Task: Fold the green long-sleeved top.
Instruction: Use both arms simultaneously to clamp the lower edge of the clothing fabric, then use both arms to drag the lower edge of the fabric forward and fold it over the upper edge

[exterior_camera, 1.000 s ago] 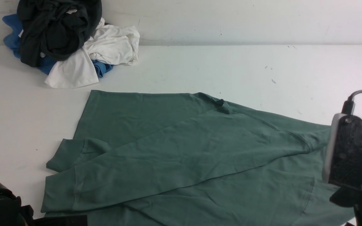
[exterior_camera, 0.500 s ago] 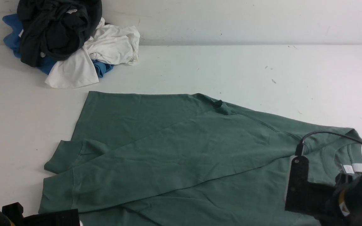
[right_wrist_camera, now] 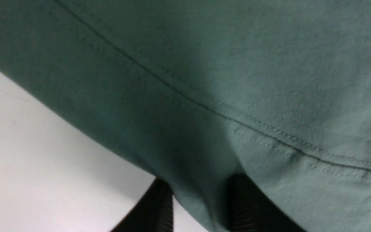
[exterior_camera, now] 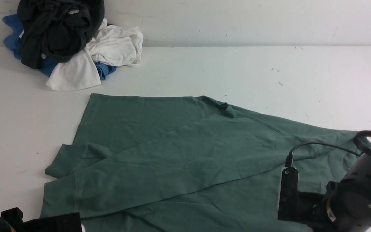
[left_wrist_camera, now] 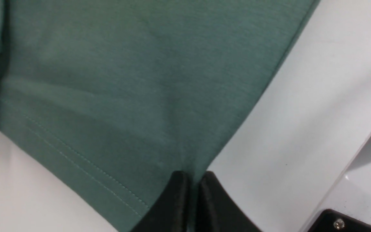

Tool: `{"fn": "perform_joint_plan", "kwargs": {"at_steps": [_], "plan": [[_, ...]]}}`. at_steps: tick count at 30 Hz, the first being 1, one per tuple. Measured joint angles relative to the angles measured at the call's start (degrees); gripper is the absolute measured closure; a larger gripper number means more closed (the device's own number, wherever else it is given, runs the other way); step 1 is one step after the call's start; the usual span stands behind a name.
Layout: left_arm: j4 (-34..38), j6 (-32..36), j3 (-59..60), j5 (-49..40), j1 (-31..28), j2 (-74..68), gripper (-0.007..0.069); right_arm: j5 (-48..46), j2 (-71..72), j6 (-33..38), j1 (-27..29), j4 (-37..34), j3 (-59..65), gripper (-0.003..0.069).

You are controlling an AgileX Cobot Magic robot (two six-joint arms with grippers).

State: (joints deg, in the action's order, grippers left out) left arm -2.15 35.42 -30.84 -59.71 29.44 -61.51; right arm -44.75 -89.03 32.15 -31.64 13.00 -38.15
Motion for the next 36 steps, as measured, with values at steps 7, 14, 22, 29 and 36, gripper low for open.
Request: {"fn": "perform_joint_plan", "kwargs": {"at_steps": [7,14,22,29,36], "plan": [[-4.27,-2.54,-0.16,1.7,0.0,0.27,0.0611,-2.07,2.44,0.0,0.0,0.13,-0.28,0.0647],[-14.22,-9.73,-6.62,1.22,0.0,0.6,0.061,-12.62,9.75,1.71,1.89,-0.73,-8.36,0.0648],[-18.04,-9.48,-21.03,1.75,-7.7,-6.58,0.0608,-17.37,9.28,8.66,9.88,-7.4,-22.28,0.0648],[-18.91,-5.89,-36.76,1.82,-13.98,-18.23,0.0608,-20.11,3.06,13.14,15.36,-12.6,-33.44,0.0648],[-12.26,-5.72,-47.98,-0.34,-15.6,-26.75,0.0608,-23.49,-4.37,13.67,17.1,-16.86,-41.45,0.0648]]}}
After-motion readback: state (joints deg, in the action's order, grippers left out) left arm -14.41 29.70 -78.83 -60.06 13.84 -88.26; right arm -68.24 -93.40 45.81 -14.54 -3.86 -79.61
